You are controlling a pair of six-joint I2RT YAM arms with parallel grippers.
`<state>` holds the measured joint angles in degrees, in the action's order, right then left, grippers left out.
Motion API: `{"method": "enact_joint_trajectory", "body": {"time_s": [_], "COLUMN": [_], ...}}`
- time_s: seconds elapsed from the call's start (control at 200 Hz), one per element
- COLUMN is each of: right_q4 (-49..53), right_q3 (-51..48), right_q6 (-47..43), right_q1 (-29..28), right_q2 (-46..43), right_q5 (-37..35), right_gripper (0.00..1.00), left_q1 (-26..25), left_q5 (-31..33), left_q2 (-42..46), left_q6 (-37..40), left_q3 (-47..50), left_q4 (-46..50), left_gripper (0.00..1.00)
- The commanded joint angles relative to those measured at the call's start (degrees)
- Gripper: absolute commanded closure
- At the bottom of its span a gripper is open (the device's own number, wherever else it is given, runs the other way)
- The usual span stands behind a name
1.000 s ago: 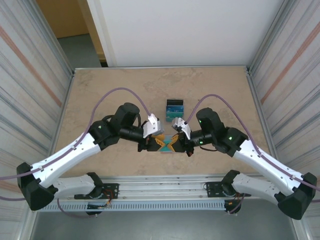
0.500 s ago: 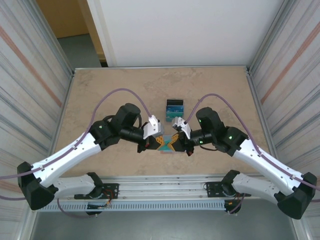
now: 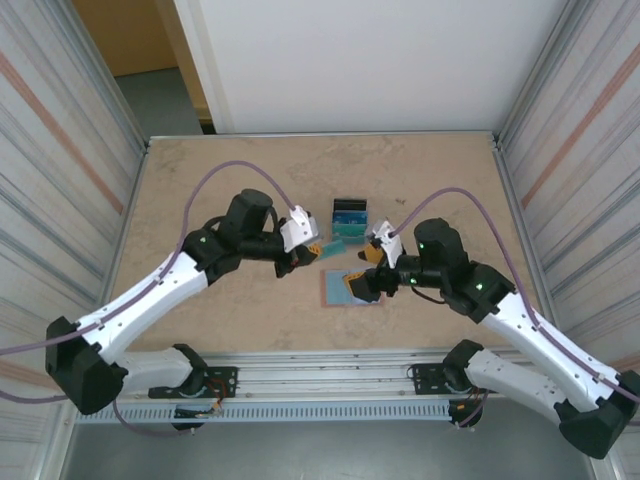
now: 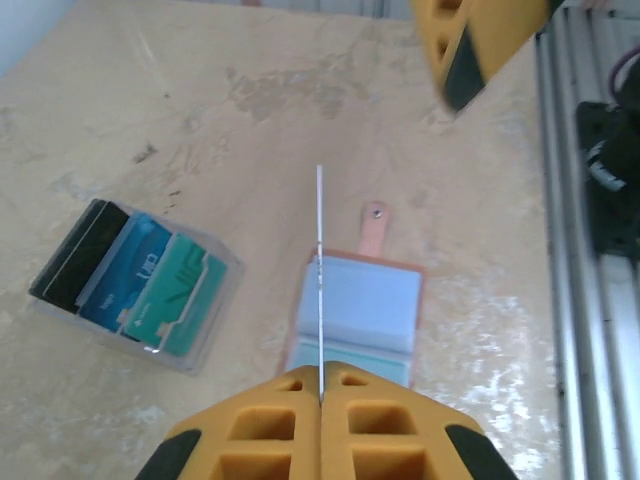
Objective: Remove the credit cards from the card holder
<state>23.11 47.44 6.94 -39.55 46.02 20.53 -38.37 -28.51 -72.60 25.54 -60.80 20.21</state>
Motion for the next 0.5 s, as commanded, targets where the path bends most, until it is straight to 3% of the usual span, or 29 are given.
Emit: {"method": "enact_joint_trajectory", "body": {"time_s": [0.0,0.261,0.496], "right_q4": [-0.7,1.5,5.1], "right_q3": [-1.0,-1.3,0.5], "right_q6": [4.7,11.3,17.2], "right_q1": [1.5,3.4,5.9], "right_q2": [-1.6,-1.8,0.6], "right_q5": [-7.6,-20.4,-24.6], "right_gripper": [0.13,0.03,0.01], "left_q1": [0.9,2.9,3.8], "left_q5": [0.6,-2.2,-3.3], "left_q2": [-3.7,-14.8,-22.5], "left_q6": [4.2,8.8,13.5], "left_q3": [-2.9,-9.7,-14.6], "left_q4": [-4.8,-6.5,-6.4], "left_gripper": [1.00,1.00,1.00]}}
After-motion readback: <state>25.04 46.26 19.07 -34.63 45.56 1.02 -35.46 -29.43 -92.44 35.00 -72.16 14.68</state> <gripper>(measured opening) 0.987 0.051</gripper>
